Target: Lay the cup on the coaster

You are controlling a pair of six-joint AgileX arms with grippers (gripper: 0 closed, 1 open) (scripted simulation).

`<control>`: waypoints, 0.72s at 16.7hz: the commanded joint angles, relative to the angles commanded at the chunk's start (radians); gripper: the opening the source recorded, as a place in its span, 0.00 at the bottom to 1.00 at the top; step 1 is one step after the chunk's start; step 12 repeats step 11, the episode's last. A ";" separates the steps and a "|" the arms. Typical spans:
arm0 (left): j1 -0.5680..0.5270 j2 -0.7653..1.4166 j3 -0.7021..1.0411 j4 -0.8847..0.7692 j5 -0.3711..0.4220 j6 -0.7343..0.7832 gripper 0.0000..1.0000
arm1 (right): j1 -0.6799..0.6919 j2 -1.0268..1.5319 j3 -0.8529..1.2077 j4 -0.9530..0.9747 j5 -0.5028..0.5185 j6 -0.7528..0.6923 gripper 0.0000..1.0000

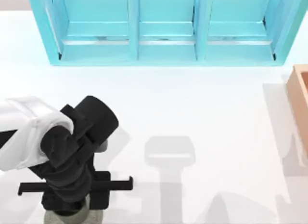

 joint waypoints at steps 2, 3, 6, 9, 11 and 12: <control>0.000 0.000 0.000 0.000 0.000 0.000 0.75 | 0.000 0.000 0.000 0.000 0.000 0.000 1.00; 0.000 0.000 0.000 0.000 0.000 0.000 0.83 | 0.000 0.000 0.000 0.000 0.000 0.000 1.00; 0.000 0.000 0.000 0.000 0.000 0.000 1.00 | 0.000 0.000 0.000 0.000 0.000 0.000 1.00; 0.000 0.000 0.000 0.000 0.000 0.000 1.00 | 0.000 0.000 0.000 0.000 0.000 0.000 1.00; 0.000 0.000 0.000 0.000 0.000 0.000 1.00 | 0.000 0.000 0.000 0.000 0.000 0.000 1.00; 0.000 0.000 0.000 0.000 0.000 0.000 1.00 | 0.000 0.000 0.000 0.000 0.000 0.000 1.00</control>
